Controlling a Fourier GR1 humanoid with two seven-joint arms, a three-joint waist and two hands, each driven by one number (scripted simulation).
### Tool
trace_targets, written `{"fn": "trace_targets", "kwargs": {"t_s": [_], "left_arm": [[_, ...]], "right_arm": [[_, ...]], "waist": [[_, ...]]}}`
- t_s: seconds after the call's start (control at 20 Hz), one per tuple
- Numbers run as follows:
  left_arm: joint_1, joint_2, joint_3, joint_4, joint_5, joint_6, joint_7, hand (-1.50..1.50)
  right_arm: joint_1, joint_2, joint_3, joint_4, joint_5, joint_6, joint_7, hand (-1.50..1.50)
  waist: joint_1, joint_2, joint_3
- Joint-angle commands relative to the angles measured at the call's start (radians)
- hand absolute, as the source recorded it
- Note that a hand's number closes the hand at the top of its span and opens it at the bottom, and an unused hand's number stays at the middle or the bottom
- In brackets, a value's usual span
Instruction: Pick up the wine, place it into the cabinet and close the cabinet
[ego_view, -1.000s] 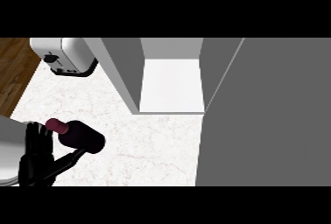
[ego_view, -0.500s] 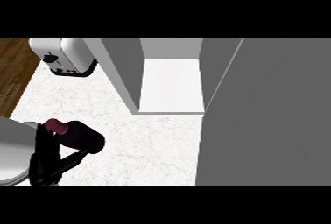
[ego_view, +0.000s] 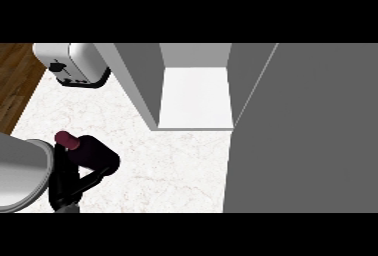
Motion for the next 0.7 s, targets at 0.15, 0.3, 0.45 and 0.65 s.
{"fn": "trace_targets", "kwargs": {"t_s": [0.15,0.3,0.45,0.65], "left_arm": [[-0.030,-0.006,0.025,0.130,0.064,-0.091,-0.128,-1.50],[-0.016,-0.018,0.010,0.130,0.080,-0.140,-0.130,-1.50],[-0.069,0.036,0.028,0.212,0.102,-0.171,-0.146,-1.50],[-0.103,0.011,0.020,0.331,0.078,-0.173,-0.236,-1.50]], "right_arm": [[0.009,0.017,0.018,0.039,0.042,0.009,-0.067,-1.50],[-0.041,-0.013,-0.029,-0.026,-0.003,-0.014,0.045,-1.50],[-0.064,-0.010,-0.050,0.003,-0.037,-0.012,0.035,-1.50],[0.019,0.032,0.024,0.033,0.043,-0.001,-0.069,-1.50]], "waist": [[0.001,0.000,0.000],[0.003,-0.001,0.000],[0.002,0.000,0.000],[-0.002,0.001,0.000]]}}
